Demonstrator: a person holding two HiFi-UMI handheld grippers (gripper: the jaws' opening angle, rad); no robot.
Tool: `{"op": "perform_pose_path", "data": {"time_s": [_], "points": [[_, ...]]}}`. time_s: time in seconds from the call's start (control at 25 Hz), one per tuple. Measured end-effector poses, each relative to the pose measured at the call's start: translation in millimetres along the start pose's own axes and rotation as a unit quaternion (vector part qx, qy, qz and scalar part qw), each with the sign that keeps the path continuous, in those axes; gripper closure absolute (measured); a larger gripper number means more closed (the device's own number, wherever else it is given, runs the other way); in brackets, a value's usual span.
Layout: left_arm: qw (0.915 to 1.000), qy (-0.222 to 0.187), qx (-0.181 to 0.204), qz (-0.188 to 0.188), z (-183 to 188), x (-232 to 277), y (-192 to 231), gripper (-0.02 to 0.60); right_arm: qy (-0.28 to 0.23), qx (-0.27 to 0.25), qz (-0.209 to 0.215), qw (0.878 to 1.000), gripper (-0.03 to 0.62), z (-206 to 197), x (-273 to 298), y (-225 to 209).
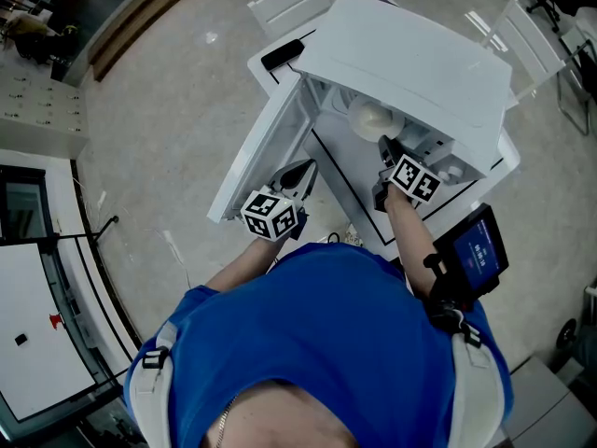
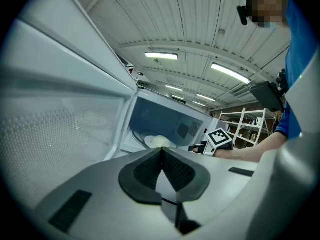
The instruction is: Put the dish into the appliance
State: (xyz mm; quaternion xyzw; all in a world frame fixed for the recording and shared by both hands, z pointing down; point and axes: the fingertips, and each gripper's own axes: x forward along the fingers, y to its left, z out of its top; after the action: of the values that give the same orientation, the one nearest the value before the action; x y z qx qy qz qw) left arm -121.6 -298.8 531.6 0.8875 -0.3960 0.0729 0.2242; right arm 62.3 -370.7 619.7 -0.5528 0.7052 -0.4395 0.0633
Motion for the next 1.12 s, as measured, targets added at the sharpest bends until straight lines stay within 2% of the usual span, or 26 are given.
{"op": "perform_pose_path", "data": {"time_s": [0.56, 0.76, 0.96, 1.12], "points": [[1.0, -0.004, 0.001, 0.003, 1, -1, 4, 0.575, 0.002, -0.015, -0.005, 1.0, 0.491, 5, 4, -3], [1.0, -0.004, 0.0, 0.001, 0, -1, -1, 0.575, 0.004, -0.032, -0.015, 0.999, 0.433, 5, -2, -9], [1.0, -0.004, 0.001, 0.001, -1, -3, -1, 0.575, 0.009, -0.114, -0.027, 0.993, 0.433, 1, -10, -2], [1.0, -0.004, 0.002, 0.002, -1, -4, -1, 0.575, 0.022, -0.218, -0.033, 0.975, 0.434, -2, -12, 14]]}}
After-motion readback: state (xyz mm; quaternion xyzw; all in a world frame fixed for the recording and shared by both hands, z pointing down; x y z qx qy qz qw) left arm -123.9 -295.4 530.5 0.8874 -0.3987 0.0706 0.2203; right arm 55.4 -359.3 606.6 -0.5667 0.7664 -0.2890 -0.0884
